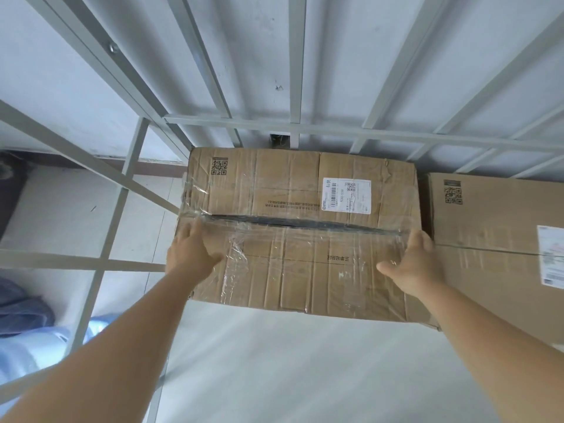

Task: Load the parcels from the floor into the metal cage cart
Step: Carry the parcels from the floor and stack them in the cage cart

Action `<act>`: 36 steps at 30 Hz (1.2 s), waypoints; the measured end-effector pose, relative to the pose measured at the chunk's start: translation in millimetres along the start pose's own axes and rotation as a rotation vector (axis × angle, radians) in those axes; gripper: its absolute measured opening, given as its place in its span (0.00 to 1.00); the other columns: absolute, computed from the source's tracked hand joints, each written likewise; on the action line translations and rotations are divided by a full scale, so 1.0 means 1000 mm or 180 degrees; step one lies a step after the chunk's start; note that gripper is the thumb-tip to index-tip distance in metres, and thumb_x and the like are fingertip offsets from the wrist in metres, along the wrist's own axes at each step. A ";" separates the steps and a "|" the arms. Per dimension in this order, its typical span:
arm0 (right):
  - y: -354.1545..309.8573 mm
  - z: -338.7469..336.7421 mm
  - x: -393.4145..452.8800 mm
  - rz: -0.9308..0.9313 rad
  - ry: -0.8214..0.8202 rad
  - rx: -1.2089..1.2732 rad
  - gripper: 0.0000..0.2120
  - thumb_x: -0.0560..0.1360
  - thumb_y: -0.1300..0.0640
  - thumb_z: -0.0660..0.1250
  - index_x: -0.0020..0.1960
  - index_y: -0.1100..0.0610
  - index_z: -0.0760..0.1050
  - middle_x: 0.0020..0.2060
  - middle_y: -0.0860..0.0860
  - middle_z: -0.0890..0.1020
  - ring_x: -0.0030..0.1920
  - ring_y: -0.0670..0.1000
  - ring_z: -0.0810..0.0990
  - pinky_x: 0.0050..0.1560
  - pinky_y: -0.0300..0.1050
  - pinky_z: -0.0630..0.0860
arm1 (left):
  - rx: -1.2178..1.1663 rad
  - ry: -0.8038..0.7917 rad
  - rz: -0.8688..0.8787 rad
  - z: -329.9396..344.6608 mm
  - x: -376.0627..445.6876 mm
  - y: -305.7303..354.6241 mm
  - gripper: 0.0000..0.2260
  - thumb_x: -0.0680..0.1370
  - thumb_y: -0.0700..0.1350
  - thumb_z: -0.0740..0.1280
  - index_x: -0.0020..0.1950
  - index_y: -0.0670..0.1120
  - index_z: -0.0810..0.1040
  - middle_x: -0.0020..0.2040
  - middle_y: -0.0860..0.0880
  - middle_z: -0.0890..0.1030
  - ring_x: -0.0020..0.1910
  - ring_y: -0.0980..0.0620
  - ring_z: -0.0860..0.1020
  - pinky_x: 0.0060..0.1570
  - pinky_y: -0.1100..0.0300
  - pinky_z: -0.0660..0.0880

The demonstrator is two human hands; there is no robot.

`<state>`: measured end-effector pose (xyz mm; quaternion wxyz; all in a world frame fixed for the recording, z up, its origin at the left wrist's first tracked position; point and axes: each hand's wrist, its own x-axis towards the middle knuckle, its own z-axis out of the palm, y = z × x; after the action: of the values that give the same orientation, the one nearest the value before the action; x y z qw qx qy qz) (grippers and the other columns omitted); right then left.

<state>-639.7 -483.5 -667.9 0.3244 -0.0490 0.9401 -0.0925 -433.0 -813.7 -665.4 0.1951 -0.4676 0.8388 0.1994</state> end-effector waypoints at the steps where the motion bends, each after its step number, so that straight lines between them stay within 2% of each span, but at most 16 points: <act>1: -0.002 -0.003 -0.011 -0.0123 -0.0001 -0.0138 0.51 0.72 0.44 0.72 0.80 0.55 0.41 0.79 0.52 0.46 0.78 0.57 0.53 0.75 0.56 0.59 | 0.0075 -0.0070 0.0098 -0.002 -0.013 0.004 0.43 0.72 0.53 0.73 0.79 0.50 0.51 0.78 0.49 0.56 0.73 0.43 0.64 0.69 0.44 0.66; 3: -0.005 -0.011 -0.036 -0.0382 -0.0002 -0.0372 0.50 0.73 0.43 0.71 0.80 0.55 0.40 0.79 0.51 0.46 0.78 0.55 0.50 0.76 0.54 0.56 | 0.0183 -0.0177 0.0264 -0.008 -0.041 0.014 0.41 0.74 0.56 0.70 0.79 0.50 0.50 0.79 0.50 0.54 0.74 0.44 0.62 0.70 0.45 0.64; 7: -0.010 -0.037 -0.095 -0.0740 0.0067 -0.0553 0.48 0.72 0.43 0.71 0.80 0.55 0.45 0.79 0.51 0.53 0.78 0.53 0.52 0.75 0.53 0.57 | 0.0206 -0.0120 0.0564 -0.035 -0.108 0.040 0.37 0.75 0.57 0.68 0.78 0.51 0.53 0.77 0.51 0.60 0.73 0.48 0.63 0.70 0.51 0.62; 11: -0.011 -0.074 -0.163 -0.0945 0.0074 -0.0756 0.46 0.75 0.43 0.67 0.80 0.53 0.41 0.79 0.50 0.48 0.79 0.53 0.47 0.76 0.52 0.52 | 0.0256 -0.0063 0.0866 -0.068 -0.176 0.056 0.36 0.77 0.56 0.66 0.79 0.51 0.52 0.78 0.52 0.58 0.76 0.50 0.58 0.74 0.54 0.54; 17: 0.011 -0.122 -0.249 -0.1111 0.0139 -0.0786 0.43 0.78 0.45 0.63 0.79 0.51 0.37 0.79 0.48 0.41 0.79 0.53 0.42 0.76 0.50 0.49 | 0.0545 0.0157 0.1457 -0.109 -0.282 0.088 0.28 0.78 0.56 0.64 0.76 0.54 0.59 0.77 0.52 0.57 0.77 0.50 0.52 0.73 0.54 0.50; 21: 0.032 -0.145 -0.299 -0.1245 0.0243 -0.0681 0.43 0.77 0.46 0.65 0.79 0.51 0.39 0.79 0.48 0.43 0.79 0.53 0.44 0.76 0.49 0.50 | 0.0573 0.0155 0.1618 -0.120 -0.345 0.106 0.31 0.78 0.56 0.63 0.77 0.53 0.55 0.78 0.52 0.57 0.77 0.50 0.53 0.75 0.53 0.51; 24: 0.053 -0.157 -0.333 -0.1325 0.0311 -0.0630 0.42 0.77 0.47 0.66 0.79 0.52 0.43 0.79 0.48 0.45 0.79 0.53 0.46 0.76 0.48 0.51 | 0.0698 0.0120 0.1764 -0.121 -0.389 0.120 0.30 0.79 0.56 0.62 0.78 0.52 0.55 0.77 0.52 0.58 0.77 0.50 0.51 0.75 0.53 0.48; 29: 0.093 -0.168 -0.383 -0.1310 0.0378 -0.0586 0.42 0.77 0.47 0.65 0.80 0.53 0.40 0.79 0.48 0.44 0.79 0.52 0.46 0.76 0.46 0.48 | 0.0720 0.0187 0.1964 -0.116 -0.448 0.134 0.31 0.78 0.56 0.62 0.78 0.52 0.54 0.77 0.52 0.58 0.77 0.50 0.53 0.75 0.54 0.48; 34: 0.130 -0.186 -0.432 -0.1087 0.0704 -0.0359 0.40 0.75 0.47 0.68 0.78 0.55 0.48 0.76 0.50 0.56 0.75 0.54 0.55 0.73 0.46 0.55 | 0.0690 0.0089 0.2336 -0.111 -0.491 0.157 0.31 0.78 0.56 0.63 0.78 0.53 0.55 0.77 0.52 0.60 0.76 0.50 0.56 0.74 0.53 0.53; 36: 0.143 -0.193 -0.450 -0.0943 0.0865 -0.0294 0.41 0.75 0.47 0.68 0.78 0.55 0.48 0.77 0.50 0.56 0.75 0.53 0.55 0.74 0.47 0.55 | 0.0689 0.0027 0.2563 -0.112 -0.505 0.169 0.31 0.78 0.55 0.64 0.78 0.52 0.56 0.77 0.52 0.61 0.76 0.49 0.58 0.74 0.52 0.55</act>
<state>-410.8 -247.9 -278.3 0.1749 -0.1886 0.9610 -0.1018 -349.2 -433.1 -285.6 0.1461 -0.0799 0.9715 0.1686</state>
